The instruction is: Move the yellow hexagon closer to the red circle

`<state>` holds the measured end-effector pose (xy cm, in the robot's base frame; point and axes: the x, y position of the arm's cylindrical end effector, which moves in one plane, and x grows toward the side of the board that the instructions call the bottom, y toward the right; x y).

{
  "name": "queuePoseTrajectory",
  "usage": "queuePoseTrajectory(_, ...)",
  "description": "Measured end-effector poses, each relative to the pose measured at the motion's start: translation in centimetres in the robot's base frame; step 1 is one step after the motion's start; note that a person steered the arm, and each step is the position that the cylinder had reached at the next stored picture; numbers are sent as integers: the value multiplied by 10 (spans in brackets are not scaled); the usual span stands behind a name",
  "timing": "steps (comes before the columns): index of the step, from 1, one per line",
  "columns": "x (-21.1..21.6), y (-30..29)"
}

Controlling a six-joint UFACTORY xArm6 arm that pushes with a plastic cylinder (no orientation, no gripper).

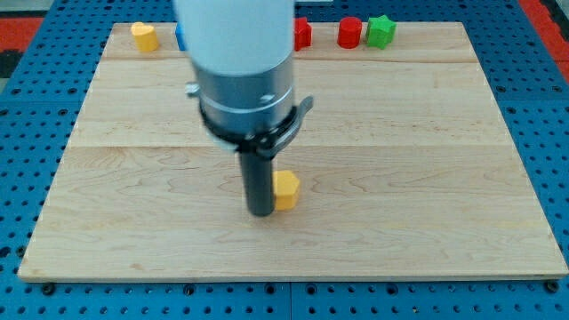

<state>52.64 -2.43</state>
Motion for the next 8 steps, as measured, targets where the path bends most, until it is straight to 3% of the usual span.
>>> queuePoseTrajectory(1,-29,11)
queuePoseTrajectory(2,18,8)
queuePoseTrajectory(3,2,52)
queuePoseTrajectory(4,-54,52)
queuePoseTrajectory(6,-94,2)
queuePoseTrajectory(7,-102,26)
queuePoseTrajectory(8,-139,23)
